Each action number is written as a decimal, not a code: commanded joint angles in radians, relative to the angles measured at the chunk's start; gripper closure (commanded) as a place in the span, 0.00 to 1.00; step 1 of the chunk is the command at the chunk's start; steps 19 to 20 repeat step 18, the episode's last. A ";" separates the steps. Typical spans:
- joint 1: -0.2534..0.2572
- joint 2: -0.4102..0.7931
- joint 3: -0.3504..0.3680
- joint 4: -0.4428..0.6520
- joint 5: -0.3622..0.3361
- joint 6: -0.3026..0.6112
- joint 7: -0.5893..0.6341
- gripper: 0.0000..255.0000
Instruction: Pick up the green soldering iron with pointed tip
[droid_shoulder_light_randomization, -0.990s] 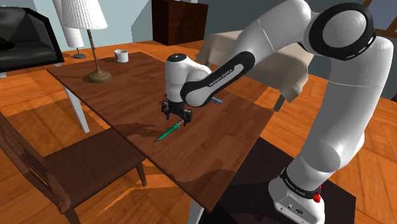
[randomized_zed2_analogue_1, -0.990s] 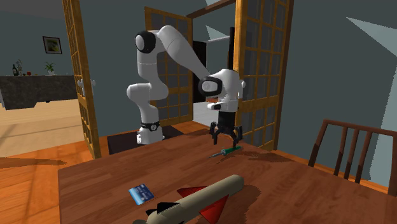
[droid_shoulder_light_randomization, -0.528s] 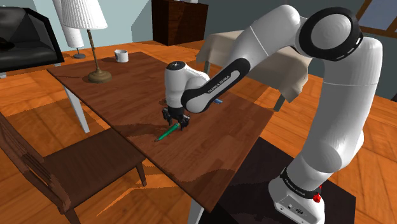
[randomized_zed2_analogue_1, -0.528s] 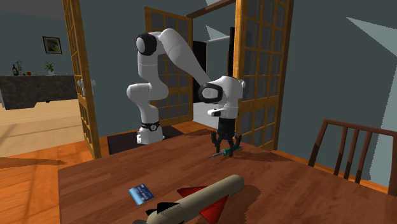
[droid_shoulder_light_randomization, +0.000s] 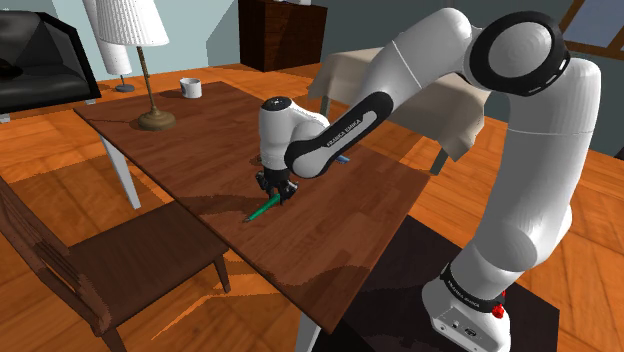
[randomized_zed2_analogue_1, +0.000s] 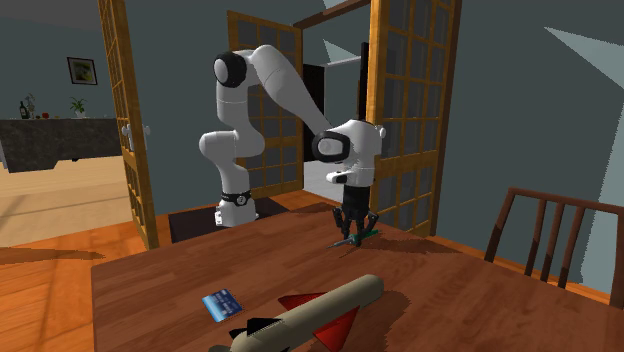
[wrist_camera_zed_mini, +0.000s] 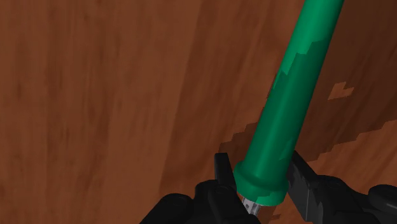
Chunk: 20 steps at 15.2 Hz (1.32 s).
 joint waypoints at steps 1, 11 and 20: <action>0.000 0.000 0.000 -0.001 -0.001 0.001 0.001 1.00; -0.037 -0.103 0.050 0.011 0.102 -0.090 -0.079 1.00; -0.051 -0.153 0.069 0.026 0.151 -0.142 -0.117 1.00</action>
